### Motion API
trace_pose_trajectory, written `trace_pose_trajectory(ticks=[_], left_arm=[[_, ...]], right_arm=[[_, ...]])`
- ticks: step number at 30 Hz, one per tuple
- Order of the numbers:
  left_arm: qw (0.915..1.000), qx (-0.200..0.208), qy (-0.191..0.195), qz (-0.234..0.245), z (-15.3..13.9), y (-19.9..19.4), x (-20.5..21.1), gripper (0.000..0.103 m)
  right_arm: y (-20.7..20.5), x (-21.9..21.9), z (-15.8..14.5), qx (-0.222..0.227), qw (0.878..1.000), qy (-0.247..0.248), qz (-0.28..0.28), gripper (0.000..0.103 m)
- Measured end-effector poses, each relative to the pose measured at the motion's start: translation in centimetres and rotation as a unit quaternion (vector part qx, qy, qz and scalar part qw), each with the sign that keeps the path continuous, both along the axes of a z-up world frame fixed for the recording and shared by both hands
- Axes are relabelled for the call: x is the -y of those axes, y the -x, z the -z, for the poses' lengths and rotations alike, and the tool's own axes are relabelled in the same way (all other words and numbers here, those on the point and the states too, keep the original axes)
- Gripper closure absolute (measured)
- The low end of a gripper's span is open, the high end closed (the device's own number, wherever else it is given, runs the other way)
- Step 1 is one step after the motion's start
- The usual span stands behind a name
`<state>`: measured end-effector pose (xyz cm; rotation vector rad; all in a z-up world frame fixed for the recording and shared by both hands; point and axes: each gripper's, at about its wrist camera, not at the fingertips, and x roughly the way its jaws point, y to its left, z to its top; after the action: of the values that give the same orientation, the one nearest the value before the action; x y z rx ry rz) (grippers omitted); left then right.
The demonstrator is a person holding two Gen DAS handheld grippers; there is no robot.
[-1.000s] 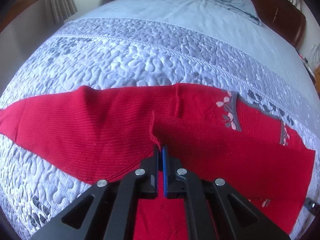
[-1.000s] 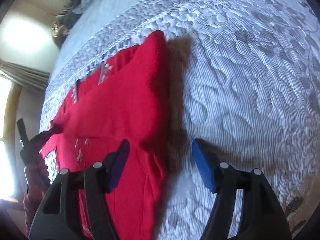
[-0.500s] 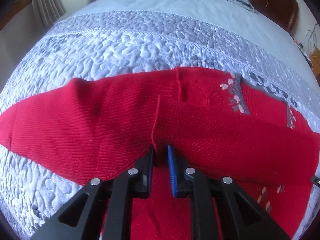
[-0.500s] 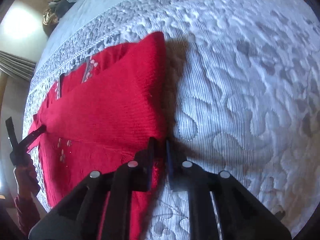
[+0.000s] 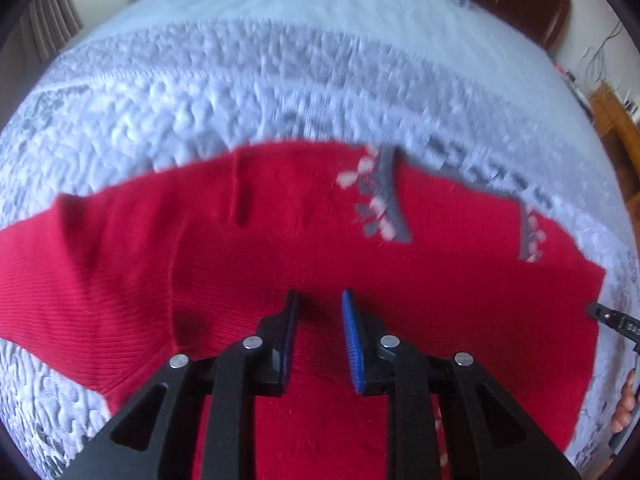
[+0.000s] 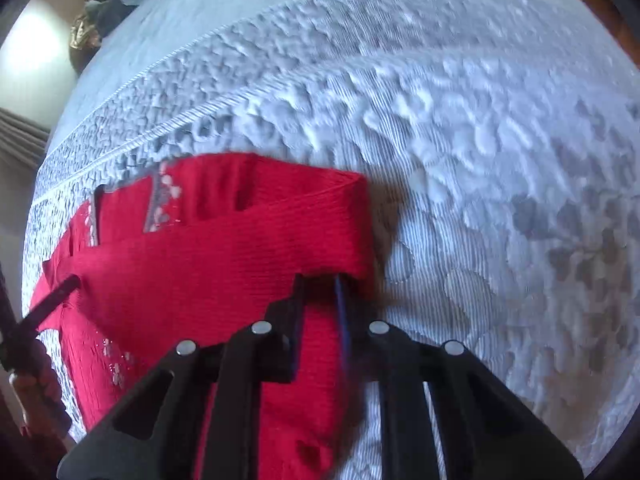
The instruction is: Fold small clothes
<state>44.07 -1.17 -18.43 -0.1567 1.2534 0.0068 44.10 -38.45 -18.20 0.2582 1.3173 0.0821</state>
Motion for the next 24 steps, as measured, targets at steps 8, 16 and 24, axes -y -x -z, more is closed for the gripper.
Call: trace_pose_trajectory(ticks=[8, 16, 24], left_arm=[[0.9994, 0.034, 0.005, 0.000, -2.0, 3.0, -2.1, 0.048], [0.9922, 0.038, -0.051, -0.107, -4.9, 9.9, -16.7, 0.029], [0.9563, 0.016, -0.068, -0.284, -5.9, 15.6, -34.2, 0.029]], right_arm=[[3.6, -0.5, -2.9, 0.046, 0.999, -0.017, -0.005, 0.063], [13.0, -7.9, -2.6, 0.040, 0.995, -0.004, -0.094, 0.059], [15.2, -12.2, -1.3, 0.027, 0.992, 0.016, -0.124, 0.057]])
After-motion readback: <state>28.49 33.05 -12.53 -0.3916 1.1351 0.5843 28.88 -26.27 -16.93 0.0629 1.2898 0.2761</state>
